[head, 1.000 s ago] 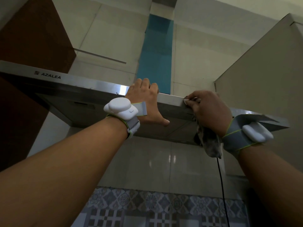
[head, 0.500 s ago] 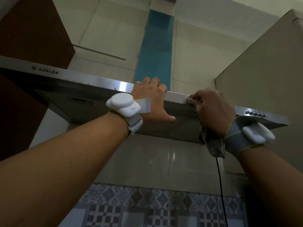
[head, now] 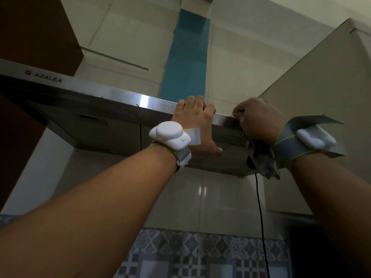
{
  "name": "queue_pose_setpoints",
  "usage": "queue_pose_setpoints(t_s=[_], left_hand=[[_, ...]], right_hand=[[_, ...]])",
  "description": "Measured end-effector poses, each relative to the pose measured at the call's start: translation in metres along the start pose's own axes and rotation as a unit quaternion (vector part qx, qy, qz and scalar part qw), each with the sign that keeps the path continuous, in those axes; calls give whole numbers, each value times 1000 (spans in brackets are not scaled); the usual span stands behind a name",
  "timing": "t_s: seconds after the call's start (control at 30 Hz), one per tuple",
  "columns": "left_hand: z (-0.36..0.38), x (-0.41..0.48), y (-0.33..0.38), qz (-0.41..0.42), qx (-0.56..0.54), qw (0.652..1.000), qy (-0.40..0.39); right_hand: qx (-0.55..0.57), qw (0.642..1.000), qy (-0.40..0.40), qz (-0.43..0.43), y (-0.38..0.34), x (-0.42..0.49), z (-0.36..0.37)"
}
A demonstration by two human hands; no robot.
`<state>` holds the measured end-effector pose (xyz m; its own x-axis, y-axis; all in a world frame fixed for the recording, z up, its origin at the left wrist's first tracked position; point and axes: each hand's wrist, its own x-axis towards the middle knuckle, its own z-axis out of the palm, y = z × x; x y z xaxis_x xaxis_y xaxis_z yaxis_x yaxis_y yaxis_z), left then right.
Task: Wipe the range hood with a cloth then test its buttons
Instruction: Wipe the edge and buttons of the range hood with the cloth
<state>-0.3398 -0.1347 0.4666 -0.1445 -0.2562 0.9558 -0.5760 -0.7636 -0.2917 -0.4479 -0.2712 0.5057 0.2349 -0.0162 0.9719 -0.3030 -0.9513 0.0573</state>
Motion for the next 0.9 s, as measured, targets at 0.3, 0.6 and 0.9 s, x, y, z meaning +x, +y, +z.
queue_pose_setpoints(t_s=[0.3,0.6,0.9], left_hand=[[-2,0,-3,1,-18,1000,3],[4,1,-2,-1,-9,1000,9],[1,0,-1,-3,-9,1000,0]], right_hand=[[65,996,-4,-66,-8,0,-18],[96,989,109,-31,-1,-27,19],[61,991,112,-49,2,-34,23]])
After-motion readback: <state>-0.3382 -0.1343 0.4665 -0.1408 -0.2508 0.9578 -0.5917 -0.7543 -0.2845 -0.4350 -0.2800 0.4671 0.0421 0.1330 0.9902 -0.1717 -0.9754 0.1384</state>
